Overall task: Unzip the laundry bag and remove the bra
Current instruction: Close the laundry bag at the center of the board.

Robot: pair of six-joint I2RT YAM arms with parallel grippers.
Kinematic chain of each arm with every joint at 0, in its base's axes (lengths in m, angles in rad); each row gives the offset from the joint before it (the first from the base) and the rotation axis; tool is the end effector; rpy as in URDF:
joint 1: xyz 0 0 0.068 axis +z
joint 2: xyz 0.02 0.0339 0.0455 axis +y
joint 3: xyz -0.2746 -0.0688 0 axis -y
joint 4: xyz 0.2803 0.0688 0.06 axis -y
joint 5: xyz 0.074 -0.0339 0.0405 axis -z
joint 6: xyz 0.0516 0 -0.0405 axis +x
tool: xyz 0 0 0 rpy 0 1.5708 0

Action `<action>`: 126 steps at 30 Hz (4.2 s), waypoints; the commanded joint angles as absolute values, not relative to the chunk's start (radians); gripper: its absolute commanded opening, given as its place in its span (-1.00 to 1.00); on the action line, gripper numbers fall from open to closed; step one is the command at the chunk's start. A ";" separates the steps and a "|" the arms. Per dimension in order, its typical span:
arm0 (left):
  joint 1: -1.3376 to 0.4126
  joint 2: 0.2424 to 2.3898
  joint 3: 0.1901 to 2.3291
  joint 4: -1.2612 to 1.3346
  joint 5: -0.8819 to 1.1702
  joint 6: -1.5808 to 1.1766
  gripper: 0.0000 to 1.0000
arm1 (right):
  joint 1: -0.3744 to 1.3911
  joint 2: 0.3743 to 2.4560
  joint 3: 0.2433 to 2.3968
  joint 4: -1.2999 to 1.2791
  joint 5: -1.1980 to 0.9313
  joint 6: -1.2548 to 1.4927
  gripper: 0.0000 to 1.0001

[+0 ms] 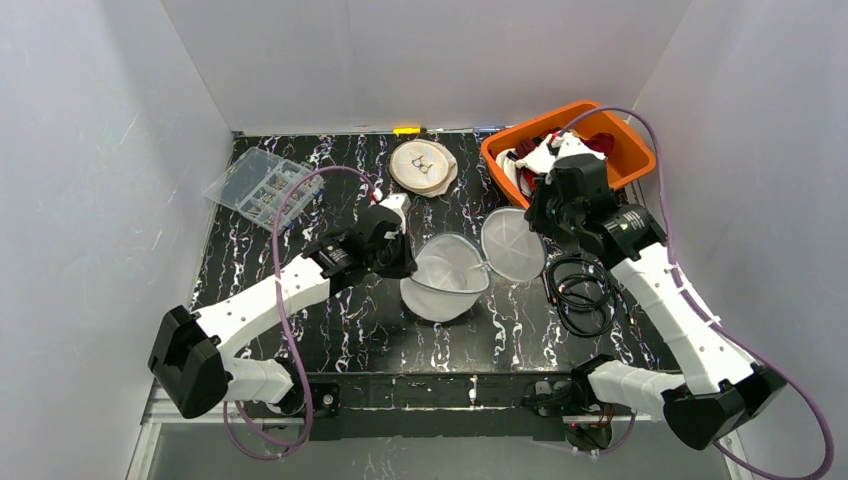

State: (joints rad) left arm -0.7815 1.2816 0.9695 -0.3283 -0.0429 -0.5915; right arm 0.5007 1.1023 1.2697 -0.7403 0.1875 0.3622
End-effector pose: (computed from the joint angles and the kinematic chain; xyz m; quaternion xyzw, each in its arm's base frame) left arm 0.2341 -0.2291 0.2727 0.0752 0.8904 -0.2694 0.3590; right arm 0.2390 0.1198 0.3968 -0.0158 0.8752 0.1246 0.4671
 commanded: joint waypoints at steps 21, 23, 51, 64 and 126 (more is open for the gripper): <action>-0.779 1.319 0.808 -0.088 0.060 -0.727 -1.00 | 0.935 1.302 1.380 -0.777 0.611 0.441 -0.97; -0.778 1.306 0.808 -0.097 0.055 -0.720 -1.00 | 0.959 1.317 1.369 -0.767 0.636 0.475 -0.97; -0.778 1.302 0.739 -0.109 0.020 -0.725 -1.00 | 0.993 1.446 1.122 -0.345 0.227 0.727 -0.97; -0.778 1.254 0.725 -0.196 -0.056 -0.741 -0.38 | 0.997 1.372 1.124 -0.363 0.199 0.677 0.30; -0.776 1.121 0.675 -0.273 -0.130 -0.693 -0.20 | 0.900 1.377 0.882 0.005 -0.126 0.065 0.24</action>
State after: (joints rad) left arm -0.7807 1.1374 0.6796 -0.2581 -0.1116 -0.7059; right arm 0.8940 1.3861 0.8444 -0.0154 -0.1123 0.0883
